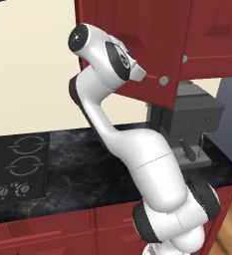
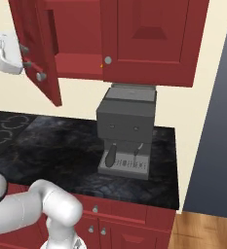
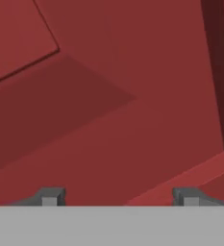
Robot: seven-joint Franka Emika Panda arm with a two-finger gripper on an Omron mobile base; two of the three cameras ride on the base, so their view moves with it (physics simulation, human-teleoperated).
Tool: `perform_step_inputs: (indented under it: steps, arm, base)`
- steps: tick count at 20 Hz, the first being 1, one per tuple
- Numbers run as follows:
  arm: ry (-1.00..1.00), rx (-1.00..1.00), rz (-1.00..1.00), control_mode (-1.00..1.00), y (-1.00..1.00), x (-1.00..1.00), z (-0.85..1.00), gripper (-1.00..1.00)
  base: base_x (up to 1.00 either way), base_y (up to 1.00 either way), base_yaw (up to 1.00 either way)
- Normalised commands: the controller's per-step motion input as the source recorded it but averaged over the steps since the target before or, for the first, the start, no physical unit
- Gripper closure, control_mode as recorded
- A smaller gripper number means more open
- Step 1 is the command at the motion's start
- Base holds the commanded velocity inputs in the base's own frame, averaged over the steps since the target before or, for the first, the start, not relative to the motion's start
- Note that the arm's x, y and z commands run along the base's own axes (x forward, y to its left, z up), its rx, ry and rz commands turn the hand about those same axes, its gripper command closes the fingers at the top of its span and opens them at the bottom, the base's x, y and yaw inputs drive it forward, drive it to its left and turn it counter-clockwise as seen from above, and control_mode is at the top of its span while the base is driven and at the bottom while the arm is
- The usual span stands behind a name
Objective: Pick the carrot from the counter and place it in the cabinet. Then close the cabinet.
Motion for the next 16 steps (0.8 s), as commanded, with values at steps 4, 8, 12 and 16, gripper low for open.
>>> perform_step_inputs:
  steps: [4, 8, 12, 16]
  arm:
    - [0.00, 0.00, 0.20, -1.00, -1.00, 1.00, 0.02, -1.00]
    - [0.00, 0.00, 0.23, -1.00, -1.00, 1.00, 0.05, -1.00]
    - [0.00, 0.00, 0.27, -1.00, -1.00, 1.00, 0.00, -1.00]
    - [0.00, 0.00, 0.28, -1.00, -1.00, 1.00, 0.00, -1.00]
  base:
    - [0.00, 0.00, 0.00]
    - [0.00, 0.00, 0.00]
    - [0.00, 0.00, 0.00]
    - [0.00, 0.00, 0.00]
